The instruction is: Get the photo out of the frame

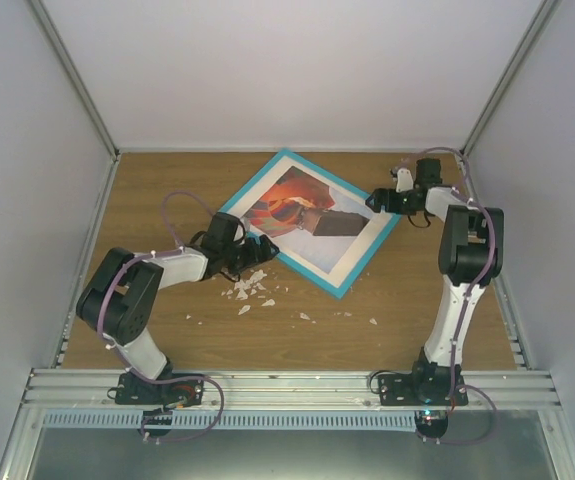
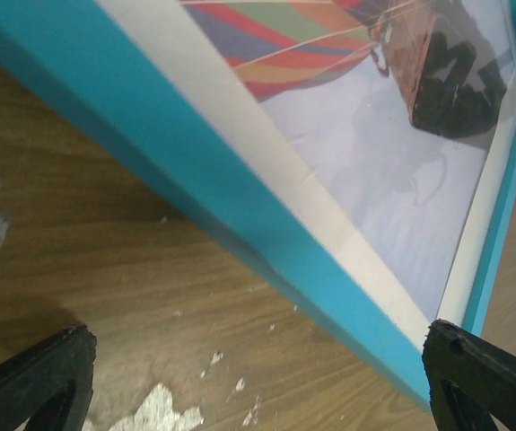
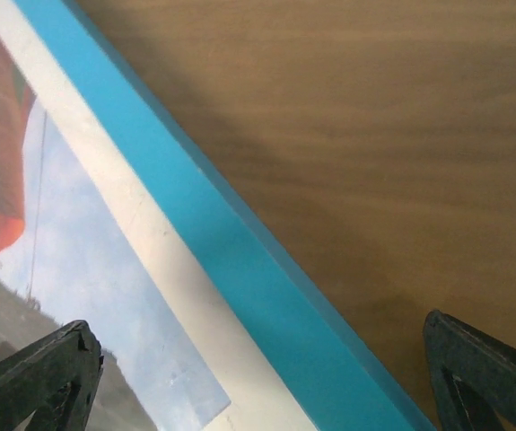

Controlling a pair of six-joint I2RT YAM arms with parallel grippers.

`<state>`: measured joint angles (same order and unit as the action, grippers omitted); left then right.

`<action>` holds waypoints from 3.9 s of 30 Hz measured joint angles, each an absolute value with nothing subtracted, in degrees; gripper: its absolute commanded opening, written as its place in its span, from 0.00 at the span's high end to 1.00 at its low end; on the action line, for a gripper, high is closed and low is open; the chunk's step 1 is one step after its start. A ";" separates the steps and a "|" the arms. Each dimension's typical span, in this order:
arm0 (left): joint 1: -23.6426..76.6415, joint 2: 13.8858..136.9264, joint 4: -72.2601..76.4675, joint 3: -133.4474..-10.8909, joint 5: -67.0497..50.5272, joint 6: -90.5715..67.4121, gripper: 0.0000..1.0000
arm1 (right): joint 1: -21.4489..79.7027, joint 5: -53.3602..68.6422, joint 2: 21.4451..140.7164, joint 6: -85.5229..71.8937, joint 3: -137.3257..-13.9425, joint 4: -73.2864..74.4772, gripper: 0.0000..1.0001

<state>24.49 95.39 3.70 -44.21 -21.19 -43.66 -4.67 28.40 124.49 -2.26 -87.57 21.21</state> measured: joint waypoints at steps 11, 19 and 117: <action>24.25 99.77 1.21 -50.00 -20.36 -38.89 0.01 | -2.94 31.62 106.94 -7.94 -60.95 14.44 0.03; 23.09 102.10 -2.22 -54.15 -17.93 -34.94 0.01 | 0.89 28.99 95.70 -10.15 -47.29 11.73 0.03; 34.02 89.73 -26.46 -50.61 4.67 -26.89 1.00 | 72.71 -36.95 87.53 16.58 -35.27 -3.11 0.09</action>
